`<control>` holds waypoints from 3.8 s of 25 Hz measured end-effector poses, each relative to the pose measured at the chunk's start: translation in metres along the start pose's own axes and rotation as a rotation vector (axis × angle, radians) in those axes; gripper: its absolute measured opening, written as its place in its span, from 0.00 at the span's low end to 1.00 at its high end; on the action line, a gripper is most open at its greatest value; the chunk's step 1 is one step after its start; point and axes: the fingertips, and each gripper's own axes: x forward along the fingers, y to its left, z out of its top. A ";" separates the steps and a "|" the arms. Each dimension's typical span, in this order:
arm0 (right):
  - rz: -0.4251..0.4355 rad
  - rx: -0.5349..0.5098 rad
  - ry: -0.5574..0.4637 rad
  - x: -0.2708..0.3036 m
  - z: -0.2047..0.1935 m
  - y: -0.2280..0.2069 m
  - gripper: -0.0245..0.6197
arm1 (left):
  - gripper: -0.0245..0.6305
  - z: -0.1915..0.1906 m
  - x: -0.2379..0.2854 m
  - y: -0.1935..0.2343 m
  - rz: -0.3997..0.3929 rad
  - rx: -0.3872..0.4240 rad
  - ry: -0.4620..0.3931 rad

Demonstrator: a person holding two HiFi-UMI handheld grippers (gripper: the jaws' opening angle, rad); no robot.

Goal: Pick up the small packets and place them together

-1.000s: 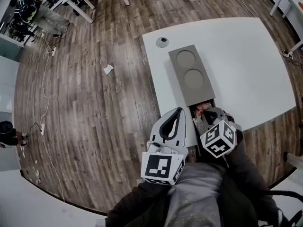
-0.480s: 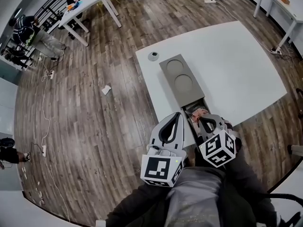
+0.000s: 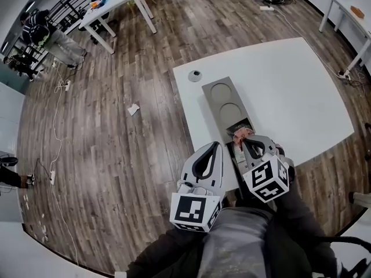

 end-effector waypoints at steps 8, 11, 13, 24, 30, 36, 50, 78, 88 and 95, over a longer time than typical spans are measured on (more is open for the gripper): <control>0.064 -0.032 0.013 0.048 0.015 -0.027 0.05 | 0.04 -0.015 0.016 0.036 0.120 -0.052 0.067; 0.082 -0.024 0.017 0.066 0.012 -0.033 0.05 | 0.04 -0.026 0.021 0.049 0.159 -0.066 0.089; 0.105 -0.020 0.020 0.076 0.010 -0.030 0.05 | 0.04 -0.034 0.021 0.056 0.182 -0.076 0.104; 0.138 -0.017 0.006 0.083 0.010 -0.020 0.23 | 0.04 -0.037 0.013 0.060 0.216 -0.087 0.102; 0.077 -0.002 -0.020 0.056 0.008 -0.022 0.23 | 0.04 -0.029 0.004 0.043 0.169 -0.065 0.068; -0.009 0.059 -0.009 0.021 -0.015 -0.027 0.23 | 0.04 -0.027 -0.004 0.015 0.084 -0.038 0.052; 0.048 0.125 0.080 0.004 -0.071 0.034 0.24 | 0.04 -0.044 -0.024 -0.019 -0.001 -0.014 0.113; 0.158 -0.204 0.346 0.060 -0.088 0.029 0.04 | 0.04 -0.065 0.008 0.031 0.096 -0.094 0.155; 0.186 -0.126 0.305 0.042 -0.090 0.057 0.04 | 0.04 -0.059 -0.006 0.022 0.061 -0.077 0.122; 0.314 -0.166 0.268 0.034 -0.078 0.080 0.41 | 0.04 -0.049 -0.015 0.023 0.062 -0.079 0.102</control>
